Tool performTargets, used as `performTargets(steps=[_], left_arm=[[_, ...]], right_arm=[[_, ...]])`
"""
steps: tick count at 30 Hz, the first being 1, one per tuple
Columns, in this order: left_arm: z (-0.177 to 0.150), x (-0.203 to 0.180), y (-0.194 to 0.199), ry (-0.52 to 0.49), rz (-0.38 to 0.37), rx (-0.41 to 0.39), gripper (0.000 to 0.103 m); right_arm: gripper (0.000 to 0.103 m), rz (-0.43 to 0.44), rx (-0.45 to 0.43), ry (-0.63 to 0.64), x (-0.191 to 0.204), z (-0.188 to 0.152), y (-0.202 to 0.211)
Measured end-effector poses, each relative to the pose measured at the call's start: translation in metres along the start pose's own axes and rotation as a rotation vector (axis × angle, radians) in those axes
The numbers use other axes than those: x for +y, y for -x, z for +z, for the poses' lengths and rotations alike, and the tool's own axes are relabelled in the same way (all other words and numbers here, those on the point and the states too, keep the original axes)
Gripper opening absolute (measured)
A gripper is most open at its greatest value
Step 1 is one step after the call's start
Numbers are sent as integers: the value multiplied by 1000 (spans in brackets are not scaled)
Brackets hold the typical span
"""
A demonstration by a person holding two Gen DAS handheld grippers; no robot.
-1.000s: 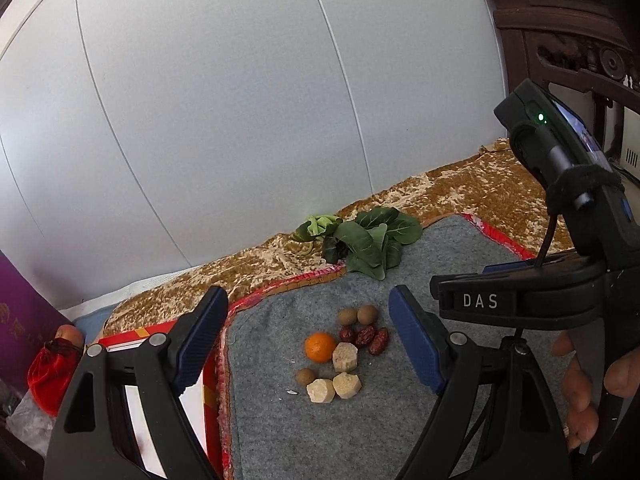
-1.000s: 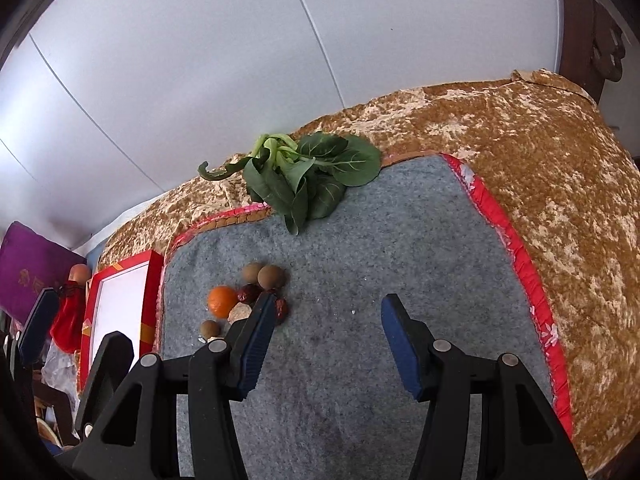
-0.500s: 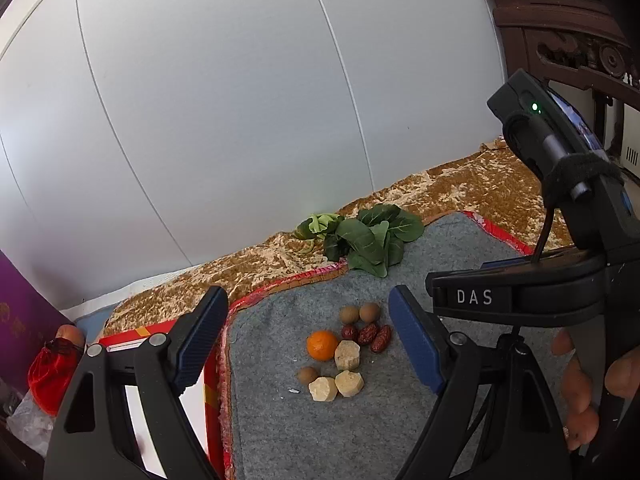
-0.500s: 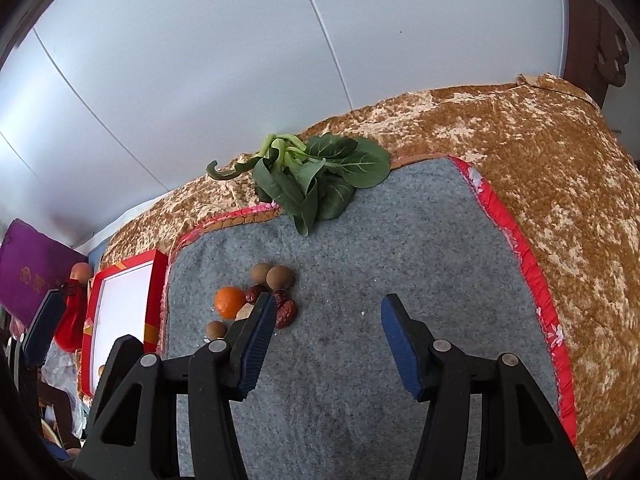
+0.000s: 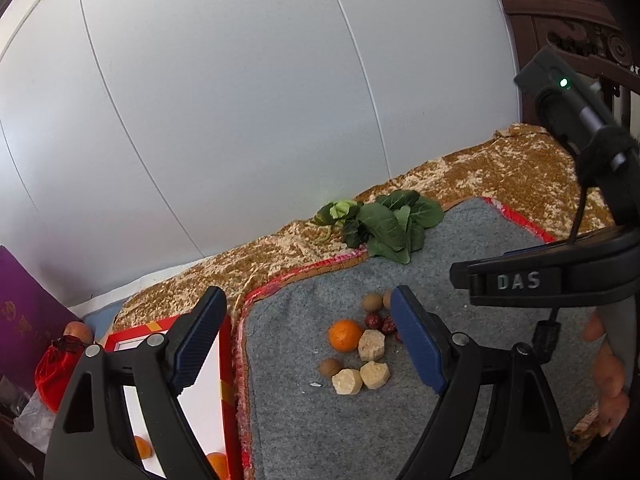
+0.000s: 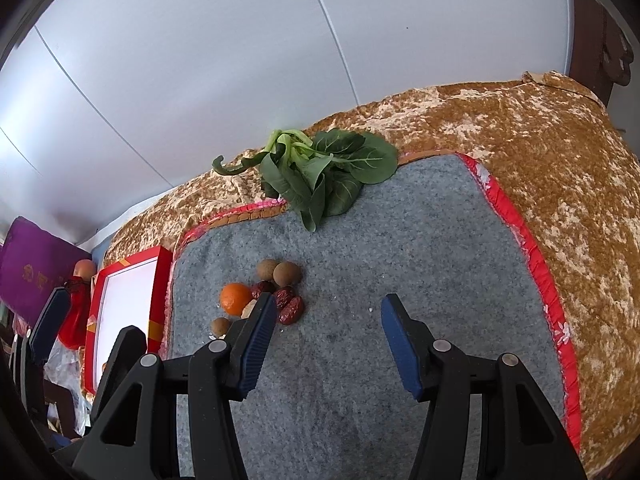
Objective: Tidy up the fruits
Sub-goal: 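Move both open tools back over the fruit on the grey mat, then grasp a pale root chunk with the right tool while the left tool grasps another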
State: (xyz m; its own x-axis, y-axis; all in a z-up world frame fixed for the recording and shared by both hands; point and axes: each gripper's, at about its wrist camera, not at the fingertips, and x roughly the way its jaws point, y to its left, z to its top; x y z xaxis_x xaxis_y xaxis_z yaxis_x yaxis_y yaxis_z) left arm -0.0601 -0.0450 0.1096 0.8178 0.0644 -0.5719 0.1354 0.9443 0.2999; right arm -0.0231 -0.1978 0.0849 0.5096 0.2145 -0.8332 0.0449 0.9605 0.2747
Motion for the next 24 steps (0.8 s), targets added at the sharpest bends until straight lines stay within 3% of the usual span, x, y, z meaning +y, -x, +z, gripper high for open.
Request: performTargets(steps=[4, 6, 8, 12, 17, 24], left_arm=[[-20, 29, -49, 10, -67, 208, 85], [-32, 37, -66, -10, -61, 283, 85], [-41, 43, -75, -6, -109, 330, 85], [-52, 41, -84, -4, -220, 393, 85], [-66, 30, -84, -89, -261, 420, 85], [-69, 33, -86, -83, -310, 434, 83]], right_arm=[[57, 44, 78, 11, 5, -4, -13], [57, 55, 125, 9, 7, -9, -22], [57, 72, 164, 9, 11, -13, -31], [57, 117, 215, -15, 20, -17, -45], [53, 165, 306, -25, 38, -25, -68], [36, 135, 346, 4, 67, -32, -99]])
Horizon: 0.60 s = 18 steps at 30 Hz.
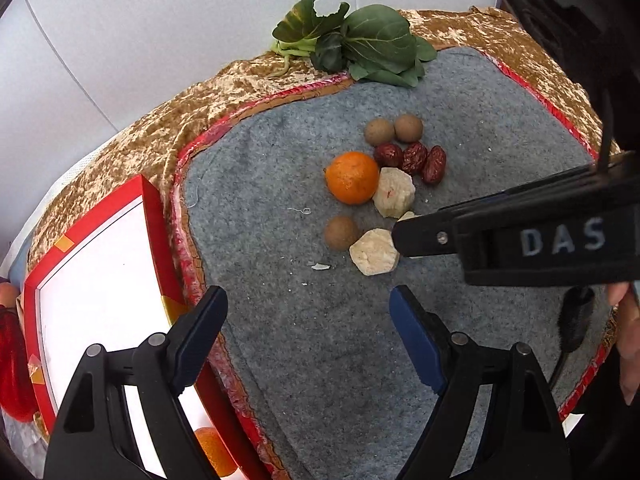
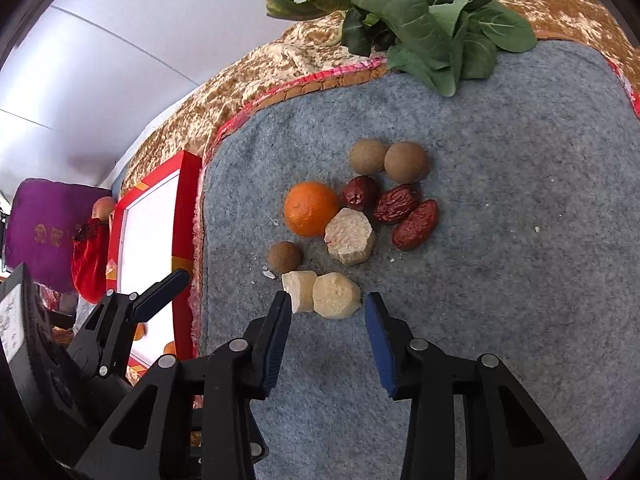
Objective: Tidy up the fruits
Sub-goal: 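Grasp a pale root chunk with the right tool while the left tool grasps another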
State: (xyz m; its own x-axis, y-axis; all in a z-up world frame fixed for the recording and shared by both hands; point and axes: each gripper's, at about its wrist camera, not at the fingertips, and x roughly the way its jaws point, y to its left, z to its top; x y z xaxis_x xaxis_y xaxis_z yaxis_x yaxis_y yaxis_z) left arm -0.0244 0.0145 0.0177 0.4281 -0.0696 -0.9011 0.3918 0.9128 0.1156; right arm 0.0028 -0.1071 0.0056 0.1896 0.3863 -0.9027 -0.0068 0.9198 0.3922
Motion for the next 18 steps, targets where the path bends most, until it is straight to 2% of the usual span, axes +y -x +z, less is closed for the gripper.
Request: performTargets(steps=[2, 10, 14, 16, 18], left_arm=[[1, 0, 0, -4, -10, 2, 82], [2, 3, -3, 4, -2, 11, 82], [0, 1, -5, -7, -5, 17, 82], [2, -1, -7, -13, -14, 17, 82], [4, -6, -8, -19, -27, 13, 82]], right_arm=[[33, -32, -2, 2, 3, 1, -8], [32, -71, 18, 20, 0, 5, -24], [32, -70, 20, 34, 0, 4, -21], [27, -84, 25, 57, 3, 2, -19], [27, -62, 26, 36, -2, 1, -13]])
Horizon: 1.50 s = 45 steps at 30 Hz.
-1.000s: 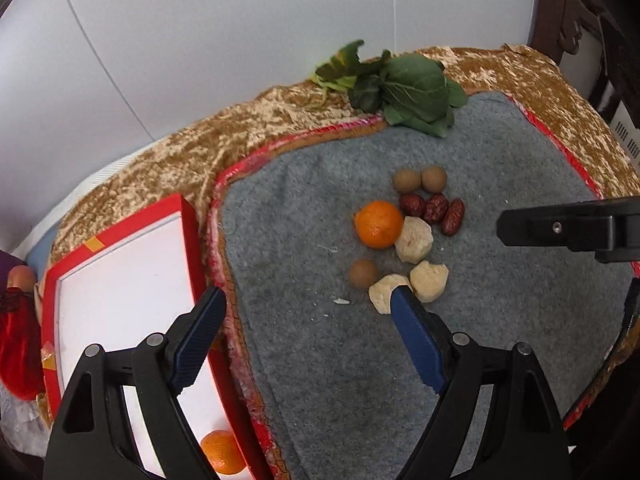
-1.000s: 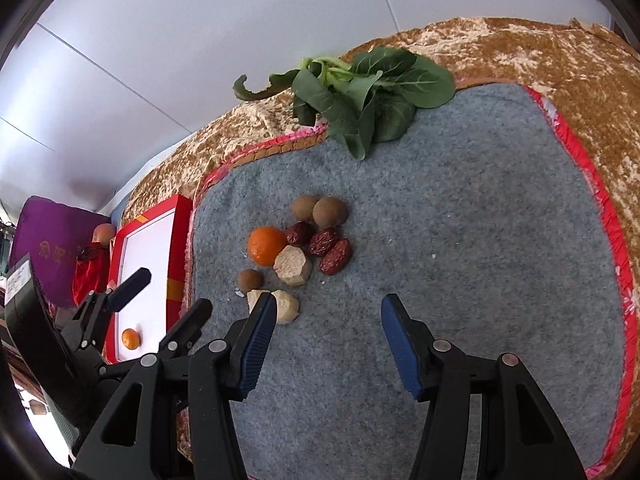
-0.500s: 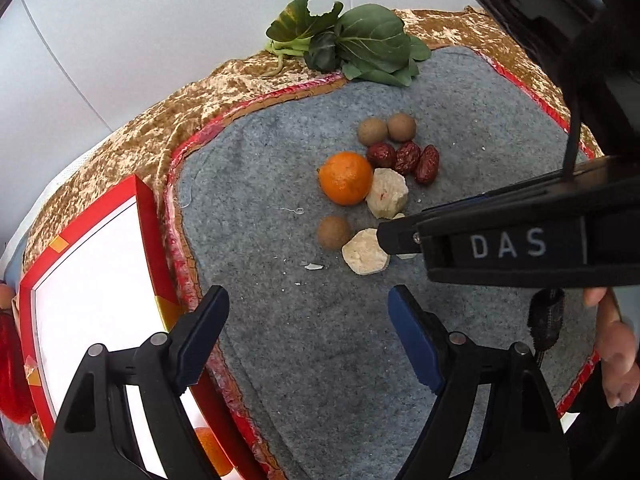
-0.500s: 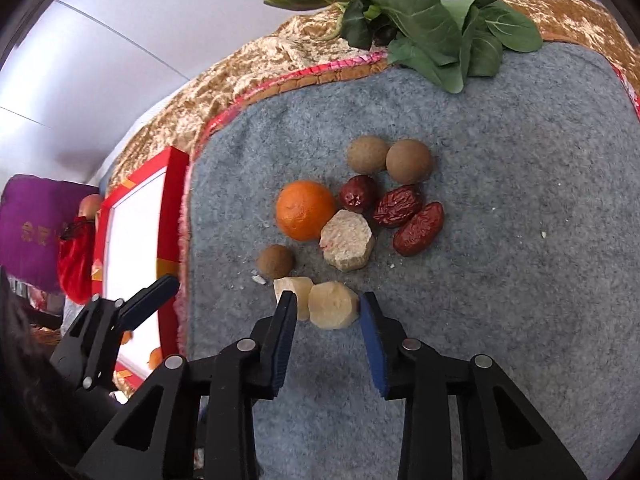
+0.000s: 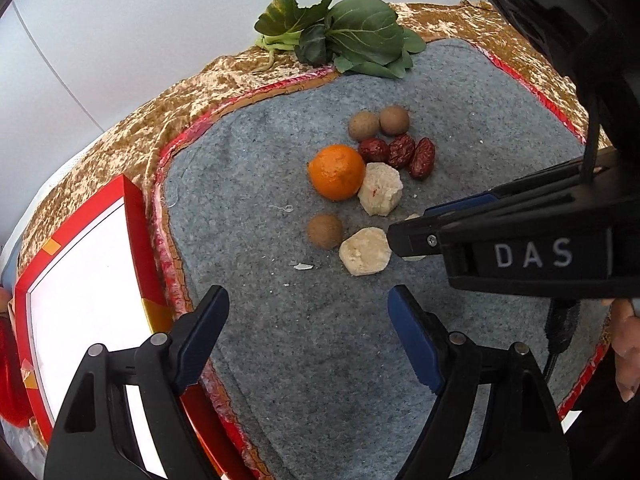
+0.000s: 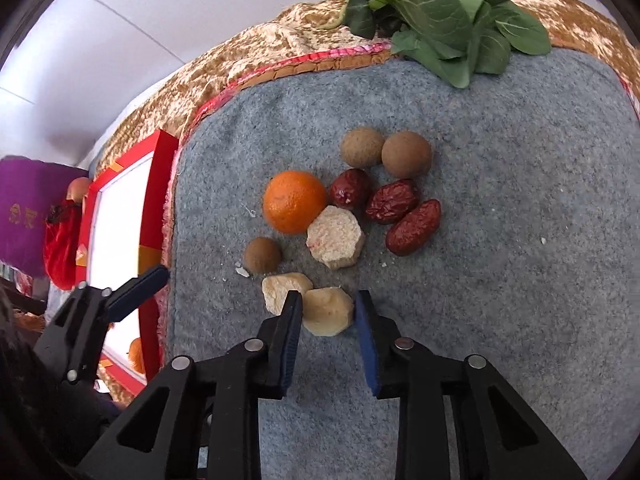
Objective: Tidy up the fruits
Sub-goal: 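Grasp a pale root chunk with the right tool while the left tool grasps another, then carry both pale chunks onto the white tray and open both tools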
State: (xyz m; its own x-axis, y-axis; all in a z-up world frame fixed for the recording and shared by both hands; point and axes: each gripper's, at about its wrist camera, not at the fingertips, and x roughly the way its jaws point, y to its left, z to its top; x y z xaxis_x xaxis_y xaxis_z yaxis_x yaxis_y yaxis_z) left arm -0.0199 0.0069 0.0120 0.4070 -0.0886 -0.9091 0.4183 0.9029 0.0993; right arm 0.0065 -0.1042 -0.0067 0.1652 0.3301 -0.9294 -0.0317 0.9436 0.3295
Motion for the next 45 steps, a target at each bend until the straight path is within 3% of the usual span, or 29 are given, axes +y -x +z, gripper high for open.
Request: performTargets(steps=[6, 12, 15, 16, 22, 32, 40, 45], left_arm=[[12, -13, -10, 6, -38, -3, 82], [20, -14, -29, 70, -65, 40, 59], [23, -13, -29, 96, -73, 27, 50], [24, -12, -30, 104, -82, 25, 43], [25, -19, -32, 79, -85, 13, 29], [11, -8, -10, 88, -71, -20, 28], [-23, 55, 43, 220, 20, -121, 28], [-57, 93, 60, 319, 95, -111, 28]], right_arm=[[27, -6, -45, -63, -29, 2, 28], [27, -20, -52, -86, -49, 0, 39], [27, -24, -52, -81, -52, -2, 42], [27, -24, -52, -81, -51, -2, 41], [27, -28, -53, -79, -46, -5, 39], [27, 24, -58, -73, -36, -4, 41], [27, 133, -52, -9, 6, -7, 36], [27, 212, -26, 73, 53, -15, 25]])
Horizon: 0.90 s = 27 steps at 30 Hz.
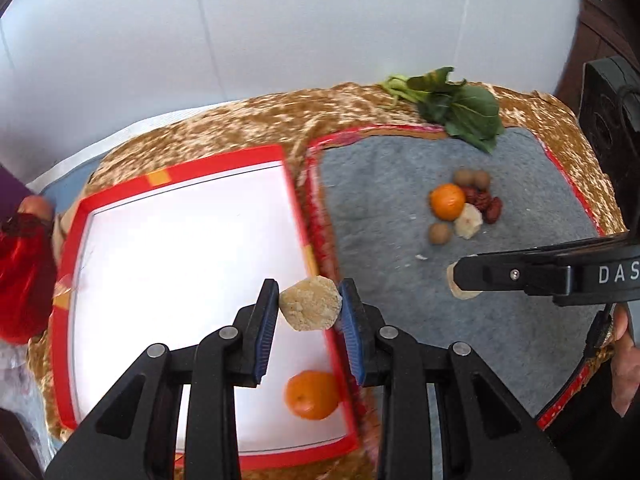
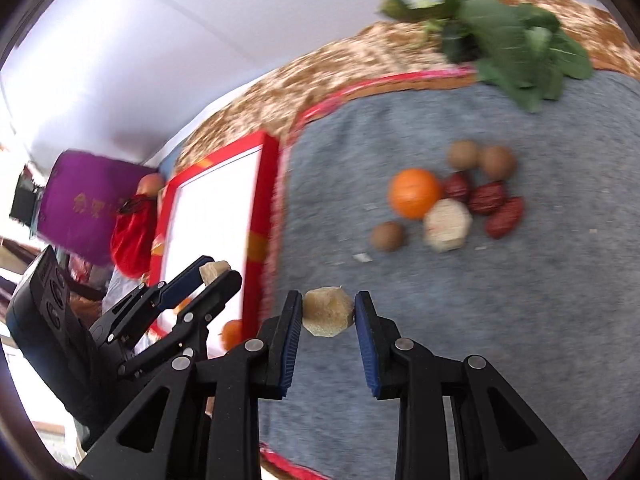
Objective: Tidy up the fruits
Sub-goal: 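Carry both pale chunks onto the white tray and open both tools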
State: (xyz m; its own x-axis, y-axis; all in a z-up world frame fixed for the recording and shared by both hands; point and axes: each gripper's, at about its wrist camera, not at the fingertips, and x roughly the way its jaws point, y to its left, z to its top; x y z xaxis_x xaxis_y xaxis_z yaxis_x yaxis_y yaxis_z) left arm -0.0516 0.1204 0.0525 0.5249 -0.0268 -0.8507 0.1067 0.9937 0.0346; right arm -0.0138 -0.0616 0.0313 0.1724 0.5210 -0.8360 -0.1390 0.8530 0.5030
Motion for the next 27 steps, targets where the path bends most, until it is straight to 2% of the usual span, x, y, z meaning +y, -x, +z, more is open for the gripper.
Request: performTargets(steps=[3, 8, 12, 22, 27], left_arm=[[-14, 23, 4, 54, 35, 14, 28], [-40, 42, 6, 84, 76, 46, 28], [-55, 48, 3, 88, 97, 81, 28], [-55, 40, -5, 46, 95, 123, 29], [-55, 48, -9, 59, 150, 140, 29]], right_arm=[[27, 36, 21, 48, 29, -4, -15], [27, 88, 44, 110, 70, -11, -31], [27, 86, 62, 139, 93, -14, -47], [27, 39, 85, 143, 99, -14, -79], [31, 33, 99, 154, 101, -16, -84]])
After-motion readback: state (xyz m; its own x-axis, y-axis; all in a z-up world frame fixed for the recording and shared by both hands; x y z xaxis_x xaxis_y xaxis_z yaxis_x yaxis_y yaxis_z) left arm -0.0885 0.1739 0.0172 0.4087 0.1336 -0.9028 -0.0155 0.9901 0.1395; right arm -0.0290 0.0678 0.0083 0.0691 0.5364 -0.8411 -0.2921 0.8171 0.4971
